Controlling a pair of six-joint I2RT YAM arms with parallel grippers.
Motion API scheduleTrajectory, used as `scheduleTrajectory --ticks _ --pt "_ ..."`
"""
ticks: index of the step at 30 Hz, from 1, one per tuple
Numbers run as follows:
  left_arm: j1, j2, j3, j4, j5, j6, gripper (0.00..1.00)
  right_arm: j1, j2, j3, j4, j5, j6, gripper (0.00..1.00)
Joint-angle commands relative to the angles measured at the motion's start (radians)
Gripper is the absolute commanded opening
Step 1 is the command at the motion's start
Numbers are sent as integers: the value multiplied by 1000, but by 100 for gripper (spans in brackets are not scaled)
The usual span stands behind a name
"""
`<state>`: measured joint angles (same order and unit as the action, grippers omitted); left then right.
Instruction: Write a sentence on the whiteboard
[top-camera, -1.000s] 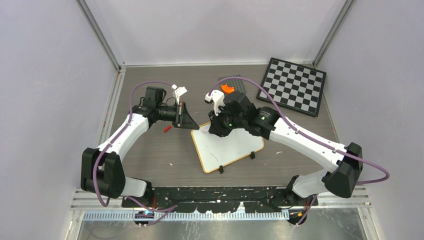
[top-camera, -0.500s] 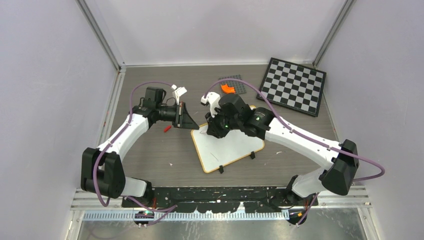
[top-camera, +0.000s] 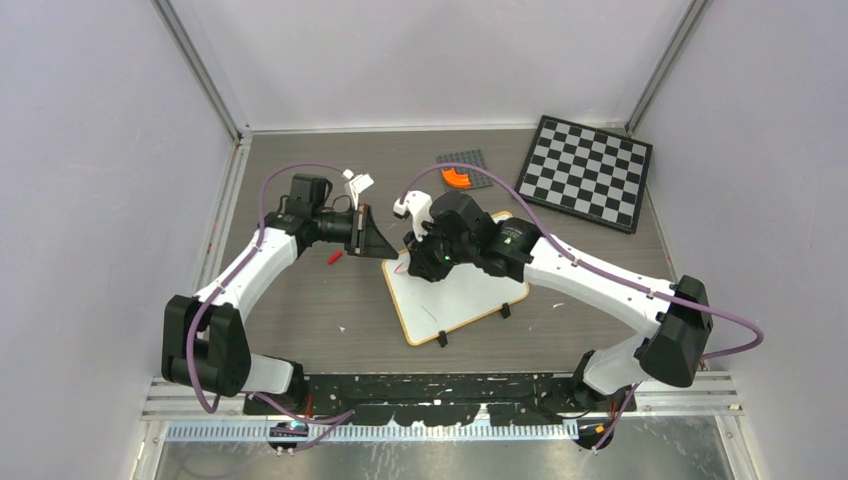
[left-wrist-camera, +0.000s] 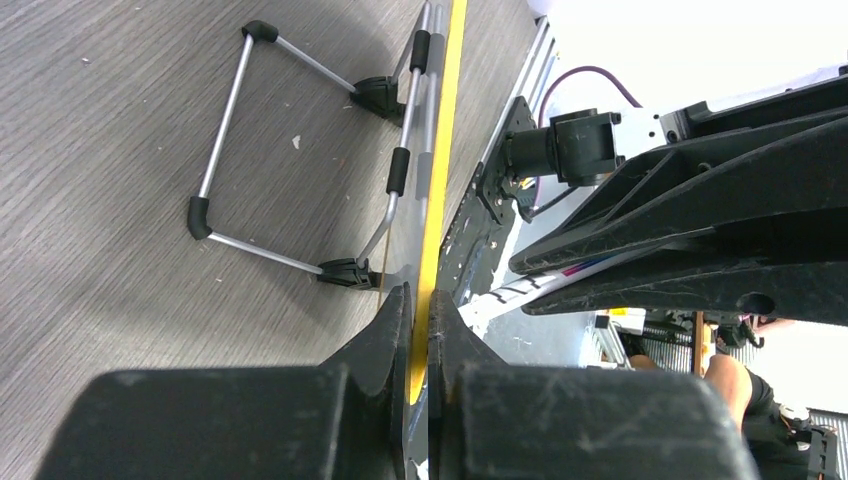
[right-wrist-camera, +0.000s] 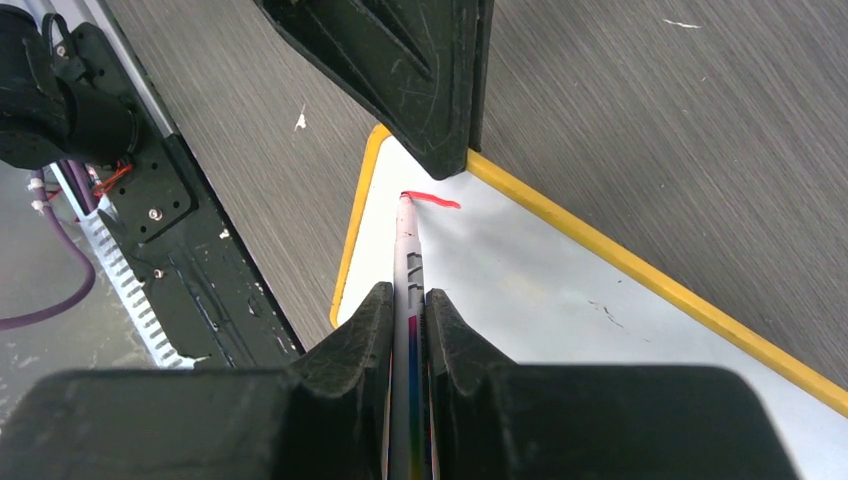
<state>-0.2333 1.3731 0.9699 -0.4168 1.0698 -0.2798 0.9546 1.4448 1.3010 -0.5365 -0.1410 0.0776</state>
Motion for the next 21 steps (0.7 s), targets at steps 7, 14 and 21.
scheduleTrajectory --ticks 7,14,21 --pt "5 11 7 3 -28 -1 0 9 -24 -62 30 -8 -56 0" --pt "5 14 7 1 -33 3 0 9 -55 -68 6 42 -71 0" --pt "5 16 8 -4 -36 10 0 8 -88 -53 -31 57 -72 0"
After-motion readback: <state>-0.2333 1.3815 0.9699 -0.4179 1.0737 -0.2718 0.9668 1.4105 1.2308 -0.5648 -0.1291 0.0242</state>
